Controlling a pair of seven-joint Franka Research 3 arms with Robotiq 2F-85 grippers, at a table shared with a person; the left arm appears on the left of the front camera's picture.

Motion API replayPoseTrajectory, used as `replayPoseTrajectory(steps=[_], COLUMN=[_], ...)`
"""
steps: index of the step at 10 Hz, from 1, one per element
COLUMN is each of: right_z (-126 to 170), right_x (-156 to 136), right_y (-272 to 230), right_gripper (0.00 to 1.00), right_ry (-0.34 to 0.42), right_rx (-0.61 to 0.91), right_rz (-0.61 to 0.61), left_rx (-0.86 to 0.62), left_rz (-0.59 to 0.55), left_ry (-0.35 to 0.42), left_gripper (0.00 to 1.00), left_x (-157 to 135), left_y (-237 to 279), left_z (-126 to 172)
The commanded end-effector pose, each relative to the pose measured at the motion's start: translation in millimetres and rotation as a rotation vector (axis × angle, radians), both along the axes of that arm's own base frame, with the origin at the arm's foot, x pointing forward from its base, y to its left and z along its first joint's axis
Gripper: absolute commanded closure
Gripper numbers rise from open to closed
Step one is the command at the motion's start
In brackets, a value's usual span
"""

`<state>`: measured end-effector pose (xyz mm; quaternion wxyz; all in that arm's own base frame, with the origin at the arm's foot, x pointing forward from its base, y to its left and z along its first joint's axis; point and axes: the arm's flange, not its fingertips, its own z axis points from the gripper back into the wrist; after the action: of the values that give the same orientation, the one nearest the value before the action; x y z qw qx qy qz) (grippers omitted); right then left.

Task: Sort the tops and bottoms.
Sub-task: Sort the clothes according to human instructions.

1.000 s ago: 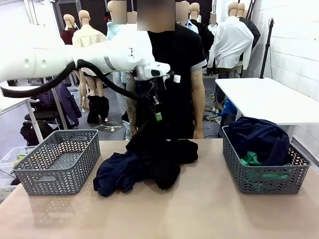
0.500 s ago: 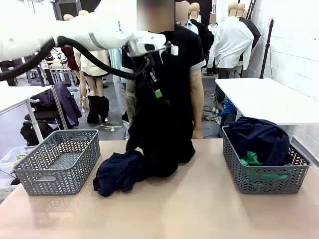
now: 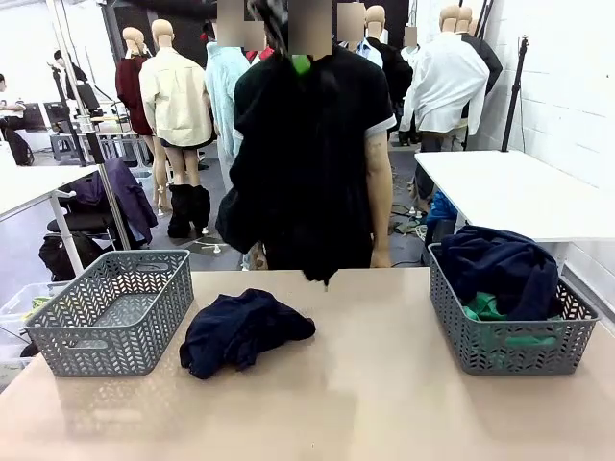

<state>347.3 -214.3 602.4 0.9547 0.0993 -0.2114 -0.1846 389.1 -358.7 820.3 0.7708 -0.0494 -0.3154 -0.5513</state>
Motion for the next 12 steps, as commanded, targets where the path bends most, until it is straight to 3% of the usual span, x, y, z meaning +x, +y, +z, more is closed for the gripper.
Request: replayPoseTrajectory(steps=[1, 12], right_z=[0.0, 0.0], right_x=[-0.7, -0.7], right_y=[-1.2, -1.2], right_gripper=[0.00, 0.00], right_ry=[0.014, 0.014], right_rx=[-0.018, -0.018], right_rz=[0.010, 0.010], left_rx=[-0.054, -0.033], left_rz=[0.002, 0.002], left_ry=[0.003, -0.014], left_gripper=[1.00, 1.00], left_x=[-22.7, -22.4], left_y=[-1.1, 1.5], left_z=[15.0, 19.2])
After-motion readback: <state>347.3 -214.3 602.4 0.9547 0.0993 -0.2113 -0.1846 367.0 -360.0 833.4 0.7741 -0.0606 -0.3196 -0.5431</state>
